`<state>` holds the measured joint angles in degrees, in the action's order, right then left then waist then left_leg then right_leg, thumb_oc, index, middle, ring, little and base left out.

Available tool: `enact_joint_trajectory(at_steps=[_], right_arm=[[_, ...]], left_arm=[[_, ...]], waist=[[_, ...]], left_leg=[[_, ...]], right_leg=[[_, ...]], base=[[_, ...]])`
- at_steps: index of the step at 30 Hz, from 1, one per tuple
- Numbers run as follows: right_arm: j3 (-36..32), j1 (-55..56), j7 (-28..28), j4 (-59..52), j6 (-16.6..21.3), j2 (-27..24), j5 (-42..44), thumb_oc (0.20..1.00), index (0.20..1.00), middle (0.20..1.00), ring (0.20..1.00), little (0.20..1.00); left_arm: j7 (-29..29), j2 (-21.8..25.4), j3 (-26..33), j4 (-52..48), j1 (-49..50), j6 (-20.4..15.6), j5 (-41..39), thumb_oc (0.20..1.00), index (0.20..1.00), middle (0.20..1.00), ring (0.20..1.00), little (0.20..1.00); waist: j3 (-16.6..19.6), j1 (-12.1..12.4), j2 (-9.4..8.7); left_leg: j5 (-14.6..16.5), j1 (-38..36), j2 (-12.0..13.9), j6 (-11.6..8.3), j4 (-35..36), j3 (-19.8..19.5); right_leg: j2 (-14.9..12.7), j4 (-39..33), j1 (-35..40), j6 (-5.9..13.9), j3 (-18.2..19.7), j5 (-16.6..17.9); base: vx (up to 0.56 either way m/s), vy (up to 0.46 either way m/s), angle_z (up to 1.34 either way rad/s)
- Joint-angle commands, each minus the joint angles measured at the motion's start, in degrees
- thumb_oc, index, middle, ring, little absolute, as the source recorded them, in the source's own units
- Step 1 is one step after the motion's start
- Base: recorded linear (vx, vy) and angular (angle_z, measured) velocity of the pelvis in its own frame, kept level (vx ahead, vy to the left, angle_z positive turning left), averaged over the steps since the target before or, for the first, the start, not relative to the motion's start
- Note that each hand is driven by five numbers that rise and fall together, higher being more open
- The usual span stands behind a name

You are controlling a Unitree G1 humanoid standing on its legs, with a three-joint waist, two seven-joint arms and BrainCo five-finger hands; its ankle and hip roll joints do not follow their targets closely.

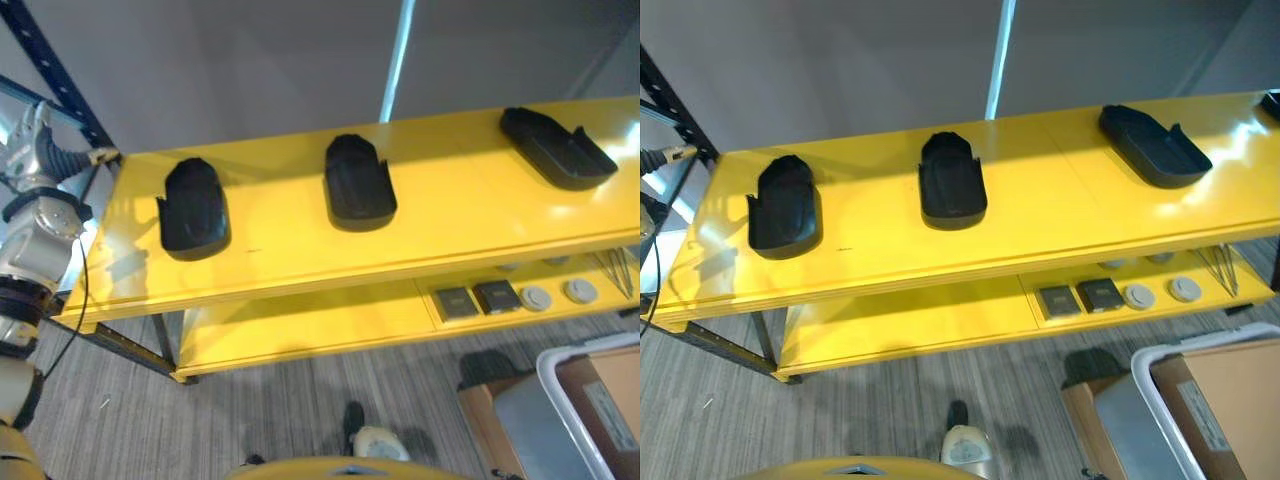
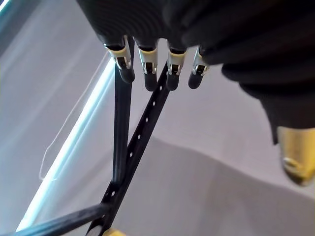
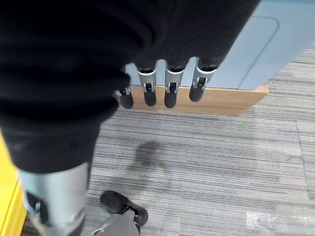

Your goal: Move parts from the plastic box to the shelf.

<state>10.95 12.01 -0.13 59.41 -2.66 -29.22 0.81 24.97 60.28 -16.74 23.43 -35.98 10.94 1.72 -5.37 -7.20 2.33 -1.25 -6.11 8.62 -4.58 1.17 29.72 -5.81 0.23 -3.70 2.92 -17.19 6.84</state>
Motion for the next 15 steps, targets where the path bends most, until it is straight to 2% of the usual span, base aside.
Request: enact_joint_trajectory(at_steps=[1, 2, 4, 5, 7, 9, 11, 12, 14, 15], right_arm=[[-0.57, 2.65, -1.63, 0.59, -0.43, 2.44, -1.92, 1.0, 1.0, 1.0, 1.0, 1.0], [-0.52, 2.67, -1.78, 0.46, -0.49, 2.6, -2.07, 1.0, 1.0, 1.0, 1.0, 1.0], [-1.5, 3.12, -2.69, 0.29, -0.48, 4.34, -2.5, 1.0, 1.0, 1.0, 1.0, 1.0], [-1.83, 3.3, -3.13, -0.1, -0.72, 5.05, -2.59, 1.0, 1.0, 1.0, 1.0, 1.0], [-2.45, 4.08, -4.1, -1.13, -1.72, 6.33, -2.28, 1.0, 1.0, 1.0, 1.0, 1.0], [-2.61, 4.26, -4.32, -1.72, -2.26, 6.57, -2.47, 1.0, 1.0, 1.0, 1.0, 1.0], [-2.49, 4.43, -4.3, -2.12, -2.63, 6.56, -2.39, 1.0, 1.0, 1.0, 1.0, 1.0], [-1.9, 4.65, -4.71, -2.3, -2.73, 6.86, -2.09, 1.0, 1.0, 1.0, 1.0, 1.0], [-1.31, 4.6, -5.11, -1.47, -2.26, 7.07, -1.35, 1.0, 1.0, 1.0, 1.0, 1.0], [-1.05, 4.46, -5.22, -1.12, -2.2, 7.14, -0.89, 1.0, 1.0, 1.0, 1.0, 1.0]], left_arm=[[-1.2, 2.47, 9.62, -9.27, 4.83, -2.44, -2.91, 1.0, 1.0, 1.0, 1.0, 1.0], [-2.21, 2.13, 11.45, -11.04, 6.9, -4.08, -5.12, 1.0, 1.0, 1.0, 1.0, 1.0], [-9.12, -1.84, 16.85, -21.41, 14.35, -7.28, -12.71, 1.0, 1.0, 1.0, 1.0, 1.0], [-12.28, -4.93, 18.54, -26.3, 18.11, -7.72, -17.58, 1.0, 1.0, 1.0, 1.0, 1.0], [-21.62, -14.64, 20.77, -36.49, 27.39, -5.43, -32.99, 1.0, 1.0, 1.0, 1.0, 1.0], [-23.8, -17.83, 20.44, -38.65, 30.53, -5.59, -37.23, 1.0, 1.0, 1.0, 1.0, 1.0], [-25.59, -19.68, 20.13, -39.4, 32.84, -7.03, -37.16, 1.0, 1.0, 1.0, 1.0, 1.0], [-27.41, -21.46, 18.77, -39.29, 35.0, -8.19, -38.11, 0.859, 0.859, 0.859, 0.859, 0.859], [-29.13, -23.19, 17.16, -38.76, 36.37, -7.88, -43.7, 0.445, 0.445, 0.445, 0.445, 0.445], [-29.81, -24.26, 16.14, -38.72, 37.14, -7.78, -45.55, 0.2, 0.2, 0.2, 0.2, 0.2]], waist=[[0.24, 1.26, -2.2], [0.26, 1.4, -2.12], [0.23, 3.03, -2.27], [0.08, 3.52, -2.36], [-0.26, 4.87, -2.32], [-0.46, 5.37, -2.27], [-0.57, 5.75, -2.24], [-0.71, 6.18, -2.33], [-0.77, 6.58, -2.42], [-0.8, 6.77, -2.47]], left_leg=[[-0.43, 4.17, 2.76, -1.39, -2.75, -0.71], [-0.43, 4.11, 2.66, -1.39, -2.61, -0.94], [-0.37, 4.18, 2.28, -1.34, -2.25, -2.12], [-0.3, 4.15, 2.09, -1.27, -2.12, -2.59], [-0.17, 4.12, 1.53, -1.12, -1.78, -3.77], [-0.17, 4.29, 1.31, -1.05, -1.7, -4.21], [-0.15, 4.32, 1.18, -1.04, -1.65, -4.47], [-0.08, 4.2, 0.91, -0.96, -1.35, -4.77], [-0.05, 4.09, 0.66, -0.86, -1.05, -5.13], [-0.02, 4.05, 0.55, -0.8, -0.97, -5.25]], right_leg=[[-2.49, -4.81, 6.46, 5.57, -1.38, -3.83], [-2.52, -4.82, 6.55, 5.61, -1.5, -3.85], [-2.6, -4.86, 6.86, 5.76, -1.9, -3.96], [-2.64, -4.84, 6.96, 5.85, -2.04, -3.91], [-2.67, -4.79, 7.26, 5.99, -2.56, -3.88], [-2.69, -4.81, 7.25, 6.06, -2.63, -3.79], [-2.73, -4.84, 7.24, 6.14, -2.71, -3.66], [-2.76, -4.88, 7.28, 6.23, -2.79, -3.52], [-2.76, -4.91, 7.31, 6.24, -2.78, -3.45], [-2.79, -4.92, 7.34, 6.25, -2.83, -3.44]], base=[[0.02, 0.02, 0.1], [0.01, 0.013, 0.21], [0.02, 0.015, 0.24], [0.0, 0.009, 0.13], [-0.02, 0.01, 0.22], [-0.02, 0.012, 0.13], [-0.02, 0.007, 0.11], [-0.02, 0.003, 0.12], [-0.01, 0.0, 0.08], [0.0, -0.003, 0.04]])
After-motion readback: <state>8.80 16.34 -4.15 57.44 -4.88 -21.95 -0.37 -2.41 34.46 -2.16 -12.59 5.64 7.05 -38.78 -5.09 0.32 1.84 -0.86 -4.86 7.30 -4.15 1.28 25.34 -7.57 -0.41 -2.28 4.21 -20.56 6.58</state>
